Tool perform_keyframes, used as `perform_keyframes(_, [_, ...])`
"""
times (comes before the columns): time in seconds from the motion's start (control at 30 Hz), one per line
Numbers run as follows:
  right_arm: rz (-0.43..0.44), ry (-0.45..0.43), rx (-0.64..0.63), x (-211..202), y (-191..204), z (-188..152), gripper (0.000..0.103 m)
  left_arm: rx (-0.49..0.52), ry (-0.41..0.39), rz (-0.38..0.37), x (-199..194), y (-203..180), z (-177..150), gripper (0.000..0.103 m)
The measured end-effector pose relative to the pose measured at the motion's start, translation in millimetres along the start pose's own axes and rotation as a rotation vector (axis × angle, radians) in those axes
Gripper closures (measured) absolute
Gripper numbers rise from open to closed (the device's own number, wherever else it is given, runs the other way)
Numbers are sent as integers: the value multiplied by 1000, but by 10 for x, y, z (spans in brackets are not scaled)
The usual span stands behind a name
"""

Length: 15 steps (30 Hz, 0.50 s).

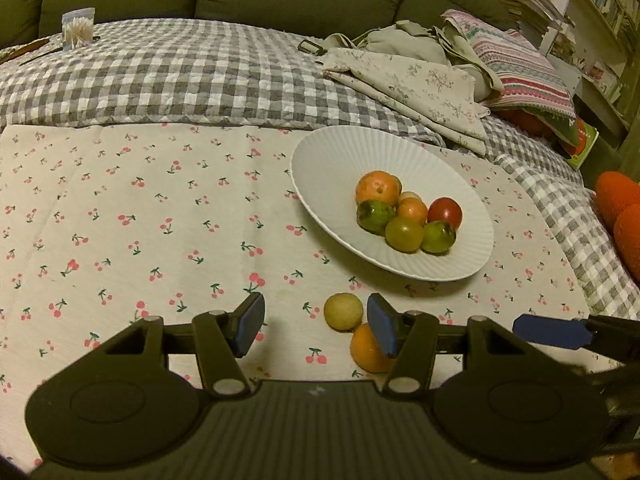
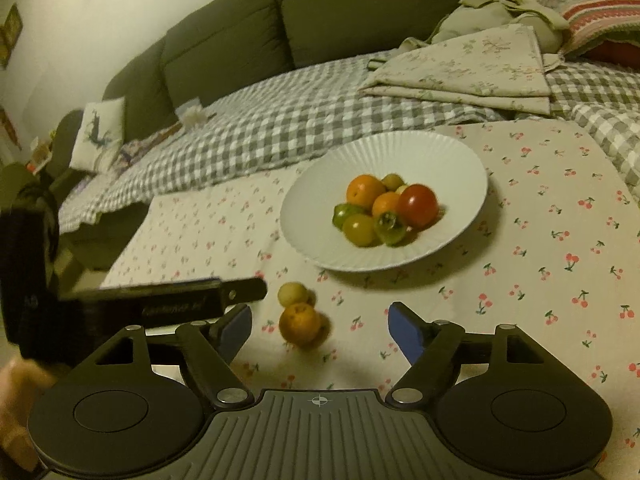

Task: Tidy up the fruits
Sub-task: 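Move back to the cloth and grasp a yellow plum with the left tool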

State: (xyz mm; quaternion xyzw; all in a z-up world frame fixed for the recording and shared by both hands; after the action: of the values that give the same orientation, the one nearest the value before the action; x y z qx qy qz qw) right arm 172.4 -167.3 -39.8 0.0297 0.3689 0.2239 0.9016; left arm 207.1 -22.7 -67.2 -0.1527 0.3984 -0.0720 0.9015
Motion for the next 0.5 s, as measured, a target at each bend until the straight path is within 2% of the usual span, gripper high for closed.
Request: perform_keyframes(0.5, [-55, 88, -92, 167, 7, -175, 26, -53, 32, -50, 336, -75, -39, 49])
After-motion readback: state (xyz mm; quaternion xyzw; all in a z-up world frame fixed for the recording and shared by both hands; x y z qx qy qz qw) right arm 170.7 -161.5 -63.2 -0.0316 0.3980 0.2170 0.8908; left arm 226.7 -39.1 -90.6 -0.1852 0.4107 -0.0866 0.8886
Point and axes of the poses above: each gripper's, at about its wrist camera, not at the fingertips, and x roughly the way its jaws point, y to its left, z to its top, the point moved 10 cm from there along x, roughly the way its jaws point, and after that the axes turned 8 degrees about -x, right-handed, at the moved point
